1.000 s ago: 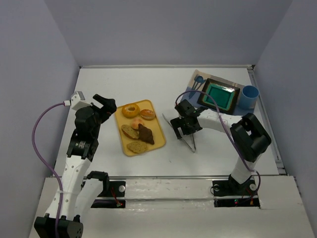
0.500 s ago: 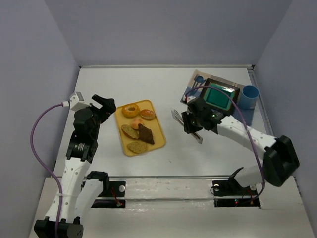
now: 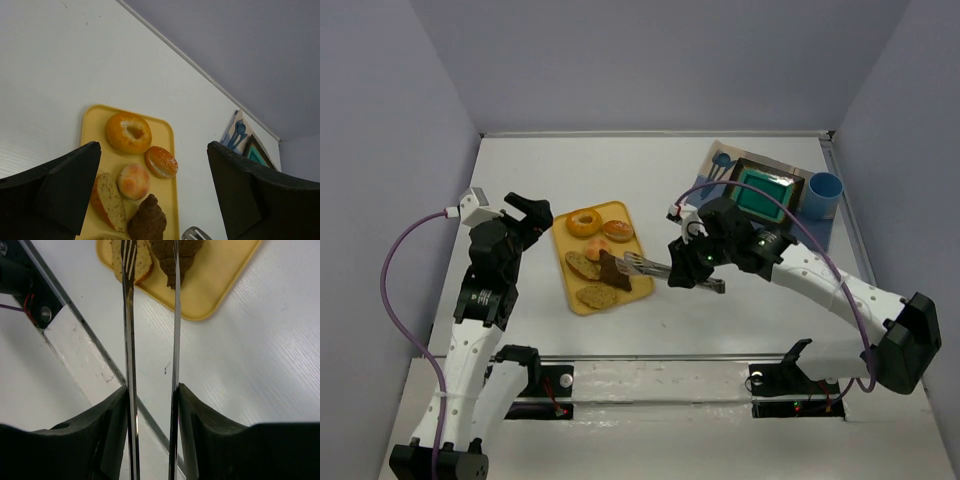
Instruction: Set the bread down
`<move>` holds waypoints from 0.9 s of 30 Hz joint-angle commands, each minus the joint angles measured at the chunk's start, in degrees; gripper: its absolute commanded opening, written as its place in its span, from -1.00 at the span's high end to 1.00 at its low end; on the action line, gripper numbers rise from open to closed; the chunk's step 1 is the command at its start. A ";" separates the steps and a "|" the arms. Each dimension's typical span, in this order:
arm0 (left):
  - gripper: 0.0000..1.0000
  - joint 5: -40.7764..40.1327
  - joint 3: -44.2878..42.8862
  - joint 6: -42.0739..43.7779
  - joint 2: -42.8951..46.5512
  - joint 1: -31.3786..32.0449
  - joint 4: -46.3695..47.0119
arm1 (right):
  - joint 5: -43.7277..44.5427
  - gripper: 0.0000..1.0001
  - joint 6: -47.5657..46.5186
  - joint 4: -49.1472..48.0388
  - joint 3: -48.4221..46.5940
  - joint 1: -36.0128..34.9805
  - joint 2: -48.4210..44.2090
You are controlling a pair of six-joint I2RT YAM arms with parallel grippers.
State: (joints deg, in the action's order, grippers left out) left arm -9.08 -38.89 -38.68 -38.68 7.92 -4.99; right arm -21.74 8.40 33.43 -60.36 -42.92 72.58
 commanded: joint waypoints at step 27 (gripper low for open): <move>-0.98 0.47 1.28 -0.61 0.80 0.34 2.62 | -1.90 -0.30 -6.47 -0.12 -12.06 -1.82 19.00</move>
State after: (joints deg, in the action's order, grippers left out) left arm -8.84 -38.00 -39.16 -38.44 7.92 -4.95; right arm -21.08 3.22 34.33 -68.90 -44.34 90.72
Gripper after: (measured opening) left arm 0.990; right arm 0.674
